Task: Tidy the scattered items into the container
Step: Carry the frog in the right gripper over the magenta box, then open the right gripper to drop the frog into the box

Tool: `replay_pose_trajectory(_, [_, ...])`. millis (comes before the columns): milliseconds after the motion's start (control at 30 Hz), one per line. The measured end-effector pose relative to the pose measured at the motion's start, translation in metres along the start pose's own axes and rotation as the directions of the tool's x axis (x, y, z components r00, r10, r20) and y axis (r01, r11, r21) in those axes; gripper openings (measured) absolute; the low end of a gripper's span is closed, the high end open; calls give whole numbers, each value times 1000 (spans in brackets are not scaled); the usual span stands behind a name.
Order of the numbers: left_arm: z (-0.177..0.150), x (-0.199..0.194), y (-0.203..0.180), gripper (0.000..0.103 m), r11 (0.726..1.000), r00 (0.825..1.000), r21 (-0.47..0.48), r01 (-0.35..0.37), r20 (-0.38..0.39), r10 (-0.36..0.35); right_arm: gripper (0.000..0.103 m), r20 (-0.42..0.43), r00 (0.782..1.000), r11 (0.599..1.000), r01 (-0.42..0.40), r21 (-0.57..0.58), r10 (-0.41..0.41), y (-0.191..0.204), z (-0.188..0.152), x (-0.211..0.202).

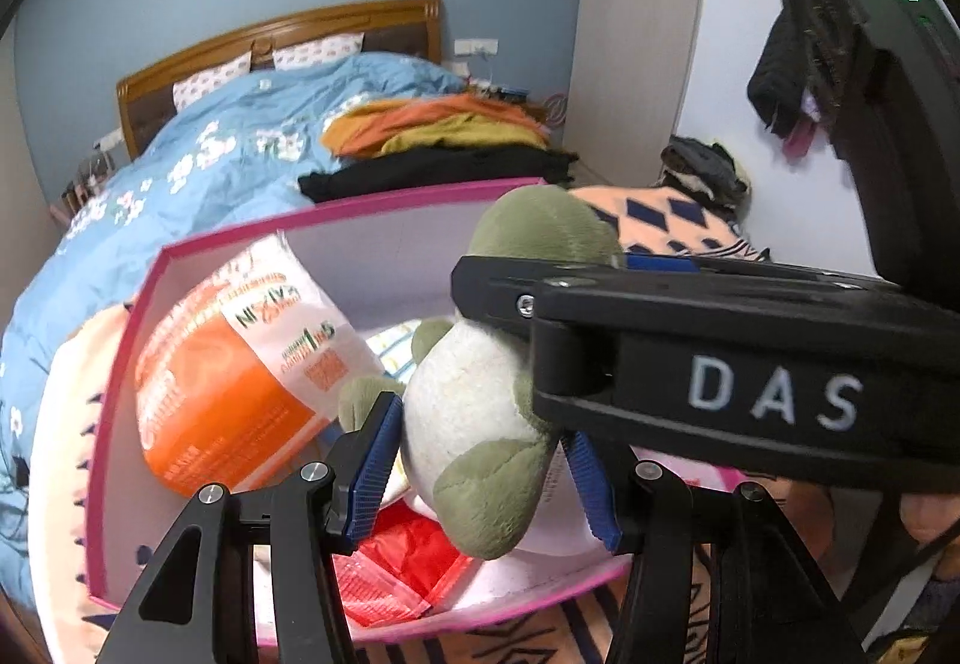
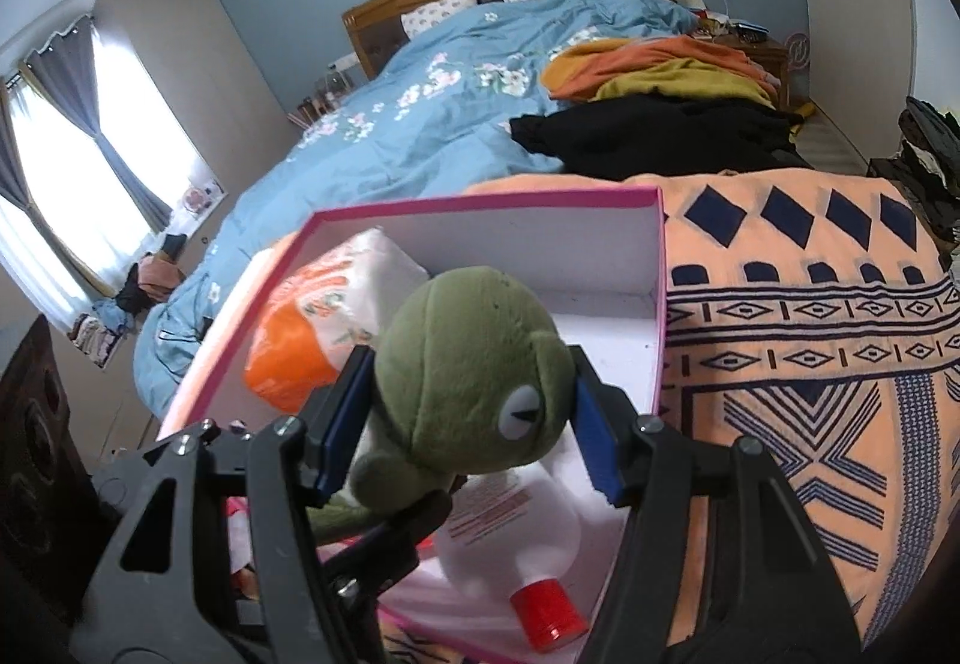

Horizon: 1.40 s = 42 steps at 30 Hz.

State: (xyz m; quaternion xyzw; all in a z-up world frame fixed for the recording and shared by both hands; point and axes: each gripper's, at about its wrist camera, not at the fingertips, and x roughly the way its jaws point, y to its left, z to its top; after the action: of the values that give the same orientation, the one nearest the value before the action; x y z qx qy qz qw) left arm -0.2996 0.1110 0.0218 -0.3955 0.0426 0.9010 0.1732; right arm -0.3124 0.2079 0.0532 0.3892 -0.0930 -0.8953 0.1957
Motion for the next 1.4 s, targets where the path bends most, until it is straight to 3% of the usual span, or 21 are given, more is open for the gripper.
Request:
replay_pose_trajectory(300, [-5, 22, 10, 55, 998, 997, -37, -50, -58, 47, 65, -44, 997, 998, 68, -8, -68, -10, -2, 27])
replay_pose_trajectory(567, [-6, 22, 14, 55, 998, 998, -55, -32, -61, 29, 65, -50, 996, 997, 76, -9, -76, -15, -4, 29])
replay_pose_trajectory(900, [-7, -10, 16, 57, 993, 992, -31, -117, 50, 119, 65, -25, 998, 998, 59, 19, -58, -18, -6, 14])
replay_pose_trajectory(1400, [-18, -10, 19, 58, 997, 996, -25, -75, 35, 76, 65, -49, 998, 997, 43, -61, -46, 1, -27, 8])
